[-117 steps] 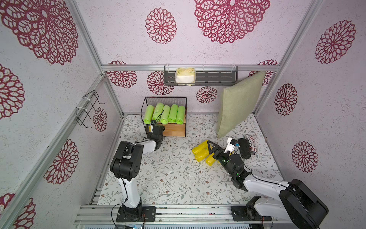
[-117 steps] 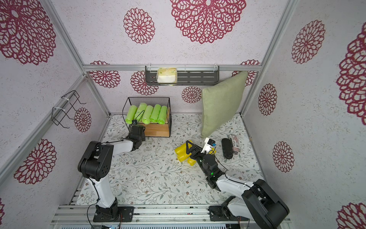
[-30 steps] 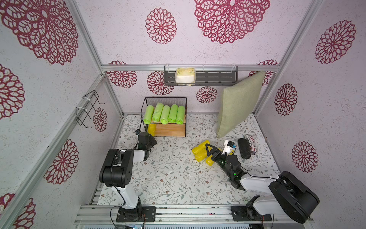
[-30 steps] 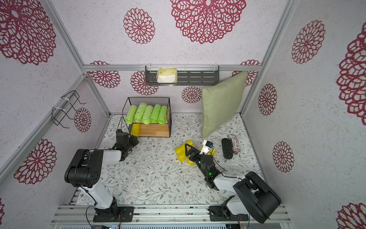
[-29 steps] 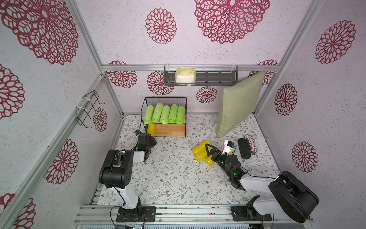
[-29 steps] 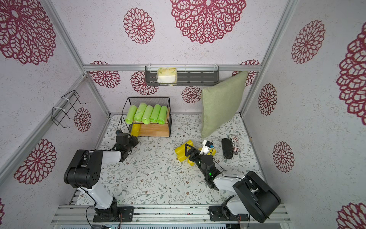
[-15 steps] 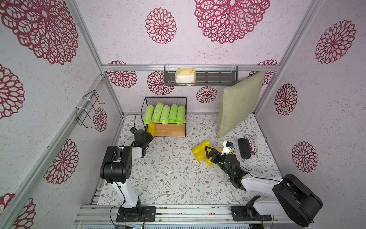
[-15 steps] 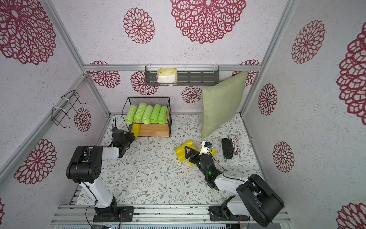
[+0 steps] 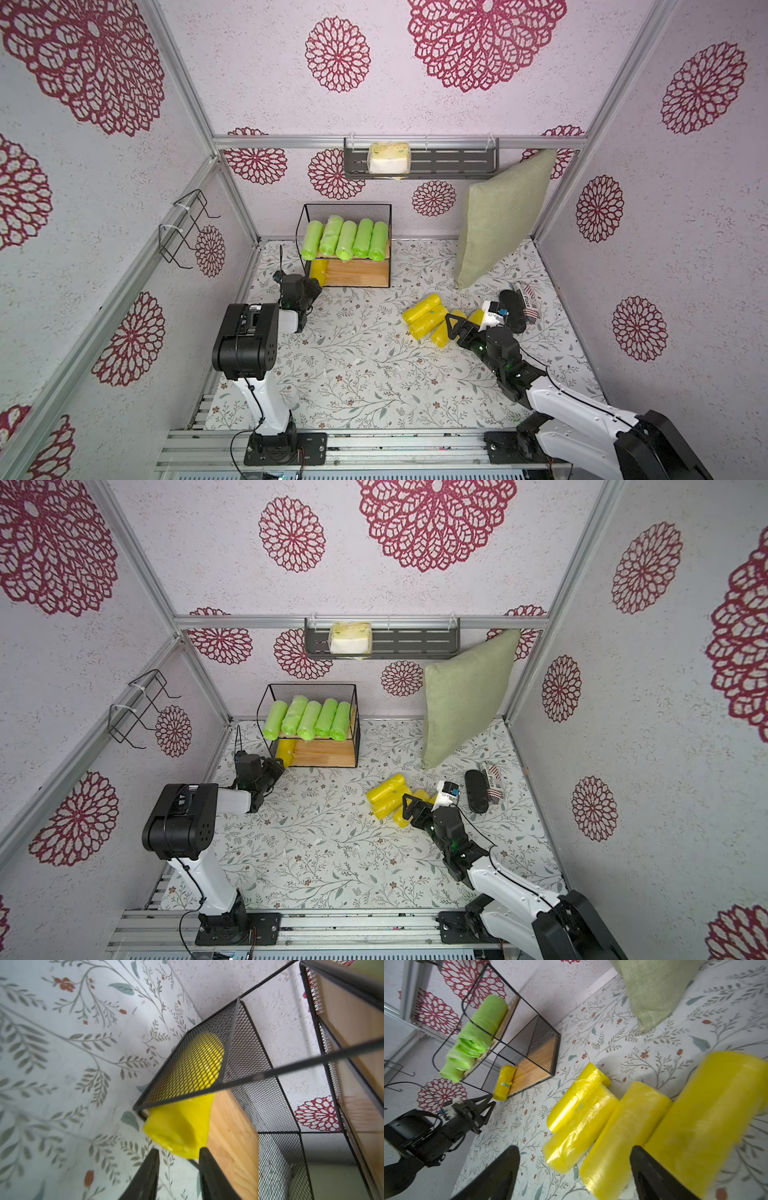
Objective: Sort the rolls of trash bags by color and place them on the shelf
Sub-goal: Place the roll of trash bags on the shelf, then pick up the roll of trash bags from the center of the board.
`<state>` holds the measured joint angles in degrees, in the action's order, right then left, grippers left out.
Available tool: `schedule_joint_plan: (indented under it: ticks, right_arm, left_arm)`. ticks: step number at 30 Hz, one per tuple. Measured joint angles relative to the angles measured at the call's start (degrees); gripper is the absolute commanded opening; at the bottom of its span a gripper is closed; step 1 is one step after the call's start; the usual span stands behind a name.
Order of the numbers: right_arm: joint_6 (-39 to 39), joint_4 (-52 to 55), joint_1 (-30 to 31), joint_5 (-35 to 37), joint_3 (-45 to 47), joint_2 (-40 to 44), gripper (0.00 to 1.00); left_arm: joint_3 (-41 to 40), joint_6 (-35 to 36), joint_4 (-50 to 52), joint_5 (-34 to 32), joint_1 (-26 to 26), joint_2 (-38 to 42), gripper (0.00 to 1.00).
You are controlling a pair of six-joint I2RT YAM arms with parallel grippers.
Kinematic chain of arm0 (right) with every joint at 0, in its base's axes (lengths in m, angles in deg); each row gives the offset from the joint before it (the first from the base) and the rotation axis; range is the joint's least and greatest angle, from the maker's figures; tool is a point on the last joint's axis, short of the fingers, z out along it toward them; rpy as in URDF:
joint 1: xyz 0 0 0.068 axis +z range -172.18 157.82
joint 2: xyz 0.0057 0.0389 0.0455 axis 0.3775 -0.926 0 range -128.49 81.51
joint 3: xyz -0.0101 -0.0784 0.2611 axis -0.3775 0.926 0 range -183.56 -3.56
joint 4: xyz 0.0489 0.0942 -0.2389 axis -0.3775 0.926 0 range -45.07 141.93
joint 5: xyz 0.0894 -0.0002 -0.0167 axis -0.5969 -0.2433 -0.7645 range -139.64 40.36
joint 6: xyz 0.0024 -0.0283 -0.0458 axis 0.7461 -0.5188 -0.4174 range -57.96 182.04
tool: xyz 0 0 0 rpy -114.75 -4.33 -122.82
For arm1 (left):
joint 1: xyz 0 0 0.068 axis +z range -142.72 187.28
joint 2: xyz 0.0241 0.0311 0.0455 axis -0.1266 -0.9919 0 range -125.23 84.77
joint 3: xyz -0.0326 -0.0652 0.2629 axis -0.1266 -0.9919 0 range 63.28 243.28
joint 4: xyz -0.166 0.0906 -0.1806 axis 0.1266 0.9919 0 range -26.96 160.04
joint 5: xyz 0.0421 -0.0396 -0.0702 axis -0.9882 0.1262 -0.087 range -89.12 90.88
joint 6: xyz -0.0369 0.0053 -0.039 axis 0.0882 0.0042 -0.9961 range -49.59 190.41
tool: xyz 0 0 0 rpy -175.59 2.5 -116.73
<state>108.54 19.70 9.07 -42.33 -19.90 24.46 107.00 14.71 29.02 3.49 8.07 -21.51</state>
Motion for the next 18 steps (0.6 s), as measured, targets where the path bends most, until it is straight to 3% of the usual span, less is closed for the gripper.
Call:
schedule_joint_plan:
  ticks: [8,18]
  right_arm:
    - [-4.1,14.2,-12.7,-5.0,-6.2,-1.9,0.89]
    - [-8.5,17.8,-21.7,-9.6,-13.0,-14.9,0.88]
  left_arm:
    - [-6.1,1.6,5.0,1.4,-1.5,13.9,0.52]
    - [-5.3,9.4,19.6,2.8,-11.2,28.7,0.56]
